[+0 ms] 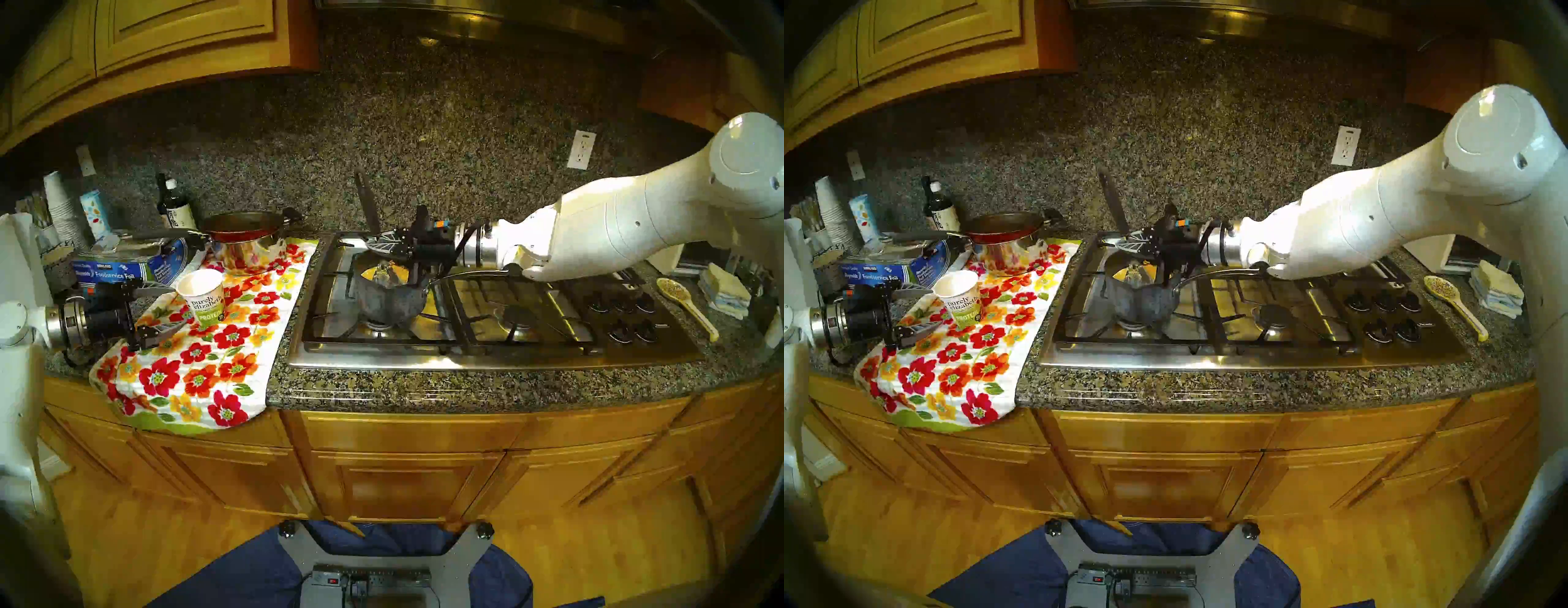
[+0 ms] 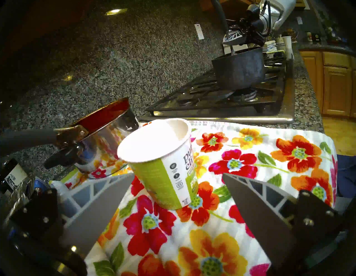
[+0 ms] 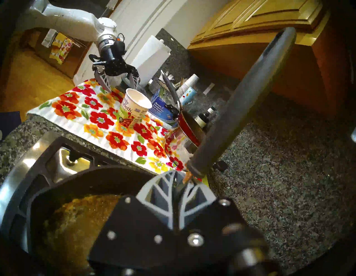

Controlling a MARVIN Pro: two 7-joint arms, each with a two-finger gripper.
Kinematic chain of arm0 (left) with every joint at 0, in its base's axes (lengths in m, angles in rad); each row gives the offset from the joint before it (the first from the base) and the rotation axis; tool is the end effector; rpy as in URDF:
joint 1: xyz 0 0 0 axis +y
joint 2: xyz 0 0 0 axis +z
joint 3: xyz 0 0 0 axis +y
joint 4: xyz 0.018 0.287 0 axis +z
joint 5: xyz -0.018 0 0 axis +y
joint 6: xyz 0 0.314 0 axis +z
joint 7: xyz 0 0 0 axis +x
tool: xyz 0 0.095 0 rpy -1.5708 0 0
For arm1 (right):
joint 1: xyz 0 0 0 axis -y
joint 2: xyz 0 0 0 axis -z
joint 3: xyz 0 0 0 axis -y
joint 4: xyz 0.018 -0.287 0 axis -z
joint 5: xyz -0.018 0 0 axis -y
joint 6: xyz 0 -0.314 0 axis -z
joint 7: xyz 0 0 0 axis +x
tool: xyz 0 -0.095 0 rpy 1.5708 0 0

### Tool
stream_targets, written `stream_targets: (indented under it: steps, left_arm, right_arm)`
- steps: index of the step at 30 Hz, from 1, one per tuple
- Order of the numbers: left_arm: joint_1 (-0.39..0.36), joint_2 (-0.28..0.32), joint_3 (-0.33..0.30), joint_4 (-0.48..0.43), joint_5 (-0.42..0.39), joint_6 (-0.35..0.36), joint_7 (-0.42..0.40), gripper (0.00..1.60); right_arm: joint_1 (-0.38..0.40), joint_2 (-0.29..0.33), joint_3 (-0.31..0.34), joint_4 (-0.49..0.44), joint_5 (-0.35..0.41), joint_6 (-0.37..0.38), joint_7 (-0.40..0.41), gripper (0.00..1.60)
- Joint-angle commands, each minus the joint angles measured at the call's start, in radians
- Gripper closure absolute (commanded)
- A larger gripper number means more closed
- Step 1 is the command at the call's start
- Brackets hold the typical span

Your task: Pour oats into pot and stir with a spoon

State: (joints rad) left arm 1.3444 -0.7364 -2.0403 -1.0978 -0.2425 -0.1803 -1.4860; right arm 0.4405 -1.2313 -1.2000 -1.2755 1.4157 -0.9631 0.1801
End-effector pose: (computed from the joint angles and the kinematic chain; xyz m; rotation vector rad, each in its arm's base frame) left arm 0.3625 0.3558 -0.1680 1.9876 -1.2888 1.7092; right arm 0.5252 0.0638 -0.1070 -1.2039 -1.8409 -1.7518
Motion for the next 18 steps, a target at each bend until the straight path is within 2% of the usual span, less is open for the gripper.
stream_targets:
  steps: [1, 5, 10, 15, 18]
  left_arm:
    - [-0.024, 0.017, -0.011, -0.013, -0.021, -0.001, 0.002, 0.0]
    - [-0.024, 0.017, -0.011, -0.013, -0.021, -0.001, 0.002, 0.0]
    - [-0.024, 0.017, -0.011, -0.013, -0.021, 0.0, 0.002, 0.0]
    - [-0.022, 0.017, -0.012, -0.015, -0.019, 0.0, 0.002, 0.0]
    - [-0.022, 0.016, -0.012, -0.015, -0.017, 0.0, 0.002, 0.0]
  right_arm:
    - [-0.001, 0.017, 0.001, 0.055, 0.009, 0.003, 0.003, 1.6]
    - [-0.004, 0.028, 0.01, 0.059, 0.032, 0.003, 0.019, 1.6]
    - [-0.005, 0.054, 0.031, 0.052, 0.092, 0.003, 0.08, 1.6]
    - [0.024, 0.099, 0.067, -0.01, 0.179, 0.008, 0.159, 1.6]
    - [0.05, 0.118, 0.079, -0.052, 0.228, 0.038, 0.21, 1.6]
